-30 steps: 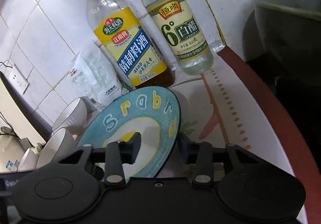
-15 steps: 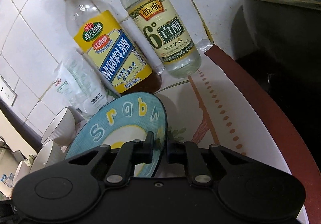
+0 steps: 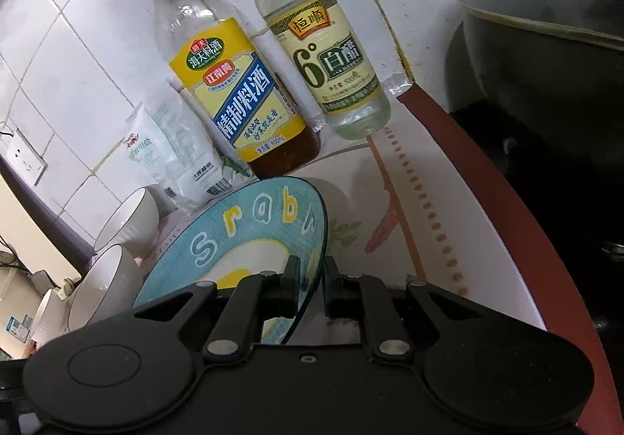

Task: Organize plates and bowls
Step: 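Close both grippers on the blue egg plate rim, then lift the blue egg plate with both grippers and carry it over the bunny plate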

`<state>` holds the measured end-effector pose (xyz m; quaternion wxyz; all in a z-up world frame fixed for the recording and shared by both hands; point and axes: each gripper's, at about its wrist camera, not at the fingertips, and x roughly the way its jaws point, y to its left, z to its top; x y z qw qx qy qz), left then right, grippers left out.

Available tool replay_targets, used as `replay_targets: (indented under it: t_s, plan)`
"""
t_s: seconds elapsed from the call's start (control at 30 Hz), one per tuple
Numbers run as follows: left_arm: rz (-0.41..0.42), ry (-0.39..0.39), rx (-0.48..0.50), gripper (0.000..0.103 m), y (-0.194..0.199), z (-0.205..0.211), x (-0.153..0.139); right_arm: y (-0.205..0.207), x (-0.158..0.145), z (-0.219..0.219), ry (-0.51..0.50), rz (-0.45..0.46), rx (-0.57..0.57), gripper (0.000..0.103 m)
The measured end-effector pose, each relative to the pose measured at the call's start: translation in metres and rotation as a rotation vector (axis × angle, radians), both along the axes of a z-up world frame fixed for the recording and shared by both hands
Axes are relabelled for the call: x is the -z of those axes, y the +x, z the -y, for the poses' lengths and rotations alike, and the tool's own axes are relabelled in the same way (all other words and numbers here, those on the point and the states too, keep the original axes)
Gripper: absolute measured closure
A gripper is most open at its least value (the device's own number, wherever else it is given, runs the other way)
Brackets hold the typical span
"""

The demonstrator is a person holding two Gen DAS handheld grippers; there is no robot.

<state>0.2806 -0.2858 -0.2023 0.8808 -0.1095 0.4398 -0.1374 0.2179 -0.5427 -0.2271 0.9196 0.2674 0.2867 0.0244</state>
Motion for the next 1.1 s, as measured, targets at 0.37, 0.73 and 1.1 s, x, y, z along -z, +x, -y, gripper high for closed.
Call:
replay_targets:
  t_s: [0.37, 0.73, 1.1]
  plan:
    - [-0.023, 0.051, 0.076, 0.082, -0.017, -0.003, -0.011, -0.031, 0.005, -0.001, 0.034, 0.009, 0.036, 0.086]
    - [-0.039, 0.061, 0.133, 0.082, -0.042, -0.023, -0.031, -0.068, -0.012, -0.020, 0.045, 0.033, 0.032, 0.084]
    - [-0.047, 0.049, 0.137, 0.082, -0.069, -0.043, -0.055, -0.094, -0.032, -0.034, 0.061, 0.049, 0.014, 0.084]
